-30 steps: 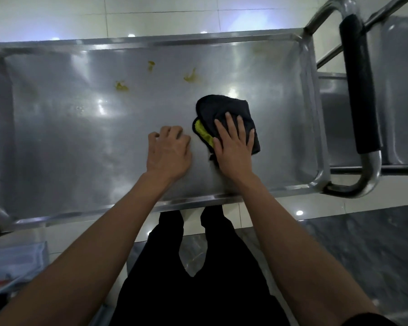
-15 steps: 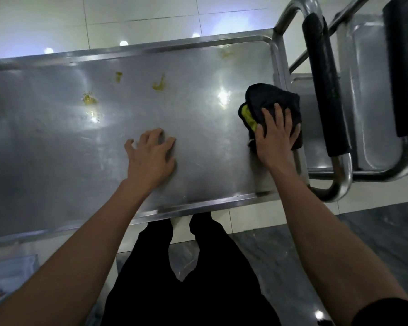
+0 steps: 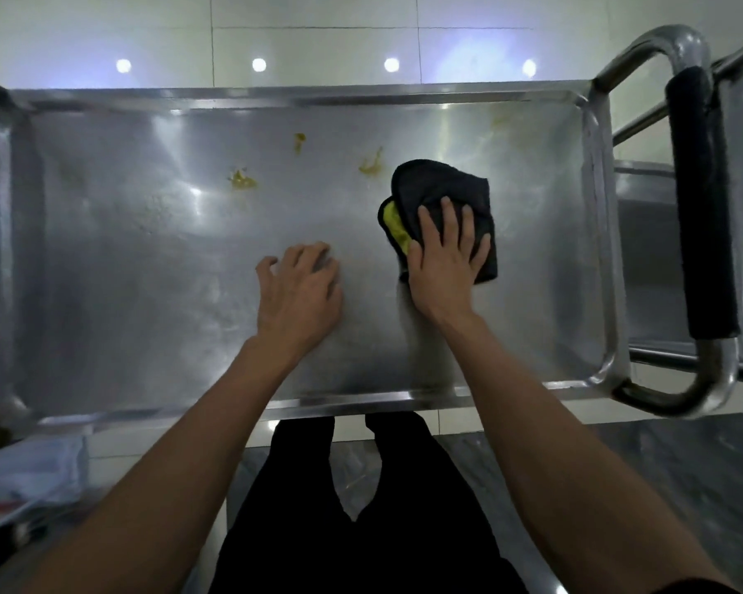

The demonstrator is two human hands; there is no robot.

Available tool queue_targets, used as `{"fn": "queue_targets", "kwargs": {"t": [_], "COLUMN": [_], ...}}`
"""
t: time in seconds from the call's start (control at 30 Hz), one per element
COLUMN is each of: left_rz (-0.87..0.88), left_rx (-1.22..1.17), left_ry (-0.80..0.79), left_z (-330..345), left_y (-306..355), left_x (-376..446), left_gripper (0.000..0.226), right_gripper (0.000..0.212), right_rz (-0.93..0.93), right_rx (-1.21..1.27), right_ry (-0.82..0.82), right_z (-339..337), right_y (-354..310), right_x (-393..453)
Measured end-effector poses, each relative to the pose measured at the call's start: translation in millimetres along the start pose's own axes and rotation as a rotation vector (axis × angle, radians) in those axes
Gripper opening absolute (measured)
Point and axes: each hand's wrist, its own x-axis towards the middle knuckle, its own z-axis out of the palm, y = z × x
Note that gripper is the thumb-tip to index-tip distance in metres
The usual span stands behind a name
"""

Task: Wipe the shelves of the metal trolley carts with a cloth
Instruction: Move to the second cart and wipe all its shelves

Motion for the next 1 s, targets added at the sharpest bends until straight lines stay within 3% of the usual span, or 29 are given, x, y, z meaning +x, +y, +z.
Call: {"fn": "queue_targets", "kwargs": {"t": [0.23,0.5,0.77,1.0], "left_rz": [0.036,0.063,0.03,-0.067], "left_rx": [0.012,0.08,0.097,0.142], "left_ry": [0.055,0.085,0.077,0.032], "left_z": [5,7,2,-2], "left_y": [-17,-29,-10,9], "left_x": [-11,-17,-12,-5], "left_gripper": [0.033,0.035,0.031,0.03], "right_gripper": [0.053,0.048,0.048,0.049], "right_rz": [-0.272,-0.396,-0.129,0.092], "right_rx": [-0.063,-0.018,0.005,0.065], "right_ry": [-0.134,-0.108,0.013,0.01], "right_z": [22,18,-3,-31], "right_y": [-93,-87,4,101], "right_x": [-2,3,16,34]}}
